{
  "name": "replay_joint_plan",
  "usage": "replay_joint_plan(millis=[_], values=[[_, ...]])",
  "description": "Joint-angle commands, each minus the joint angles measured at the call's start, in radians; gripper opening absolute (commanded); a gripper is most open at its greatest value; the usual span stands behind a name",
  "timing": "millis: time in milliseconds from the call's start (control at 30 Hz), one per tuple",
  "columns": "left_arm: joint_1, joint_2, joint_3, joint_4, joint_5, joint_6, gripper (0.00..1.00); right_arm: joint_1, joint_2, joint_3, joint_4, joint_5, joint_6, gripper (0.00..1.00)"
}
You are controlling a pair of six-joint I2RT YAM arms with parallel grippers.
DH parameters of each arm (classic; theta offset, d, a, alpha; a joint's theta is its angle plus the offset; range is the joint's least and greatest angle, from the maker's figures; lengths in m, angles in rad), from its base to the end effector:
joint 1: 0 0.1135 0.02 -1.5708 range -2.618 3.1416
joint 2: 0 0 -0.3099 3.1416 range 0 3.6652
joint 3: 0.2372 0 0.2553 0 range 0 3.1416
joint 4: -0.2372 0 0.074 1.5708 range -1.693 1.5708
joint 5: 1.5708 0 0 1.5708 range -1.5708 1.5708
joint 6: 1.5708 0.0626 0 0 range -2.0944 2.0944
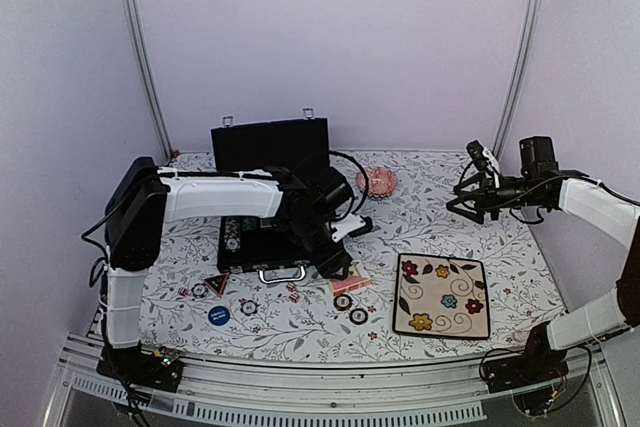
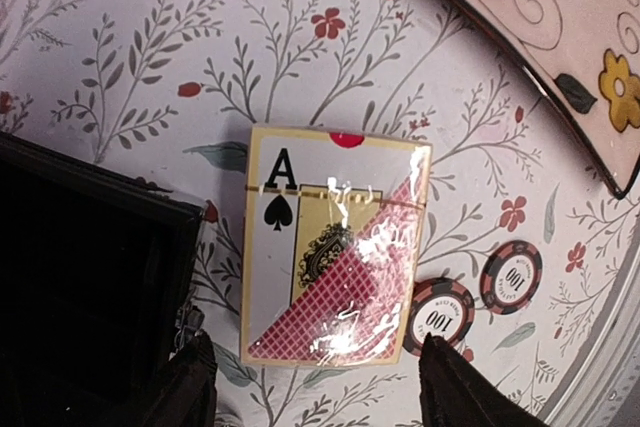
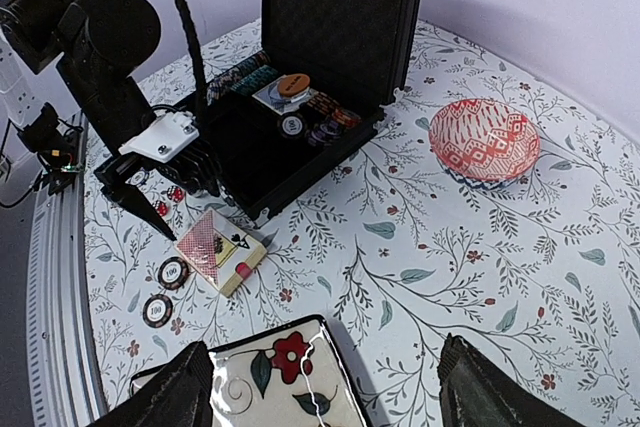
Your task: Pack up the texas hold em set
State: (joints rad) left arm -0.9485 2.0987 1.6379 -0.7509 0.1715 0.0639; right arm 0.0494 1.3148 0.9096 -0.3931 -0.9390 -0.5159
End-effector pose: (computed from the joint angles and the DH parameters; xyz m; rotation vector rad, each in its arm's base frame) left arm 0.2669 -0.3903 0.1976 1.4242 2.4770 -0.4439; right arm 0.2679 0.0638 0.2911 -0.9860 1.8661 0.8260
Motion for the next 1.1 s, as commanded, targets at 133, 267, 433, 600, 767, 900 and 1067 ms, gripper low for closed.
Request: replay_joint_plan(millis=[133, 267, 433, 600, 767, 900, 1067], values=[[-0.027, 0.087, 0.072, -0.037, 0.015, 0.026, 0.72, -0.005, 0.023, -0.007, 0.026, -0.024, -0.013, 0.78], [-0.028, 0.133, 0.111, -0.037, -0.003, 0.016, 0.73, -0.005, 0.031, -0.006, 0.026, -0.026, -0.016, 0.78], [-0.038, 0.184, 0.153, -0.039, -0.017, 0.017, 0.74, -0.004, 0.035, -0.008, 0.027, -0.026, -0.019, 0.78], [-0.048, 0.222, 0.201, -0.056, -0.028, 0.018, 0.69, -0.005, 0.045, -0.004, 0.025, -0.028, -0.022, 0.78], [-0.061, 0.266, 0.257, -0.117, -0.089, 0.018, 0.73, -0.004, 0.051, -0.004, 0.025, -0.029, -0.022, 0.78], [-0.072, 0.285, 0.283, -0.154, -0.077, 0.011, 0.76, -0.006, 0.053, -0.005, 0.023, -0.033, -0.021, 0.78], [-0.074, 0.274, 0.289, -0.135, 0.000, -0.012, 0.79, -0.005, 0.056, -0.004, 0.021, -0.037, -0.022, 0.78]])
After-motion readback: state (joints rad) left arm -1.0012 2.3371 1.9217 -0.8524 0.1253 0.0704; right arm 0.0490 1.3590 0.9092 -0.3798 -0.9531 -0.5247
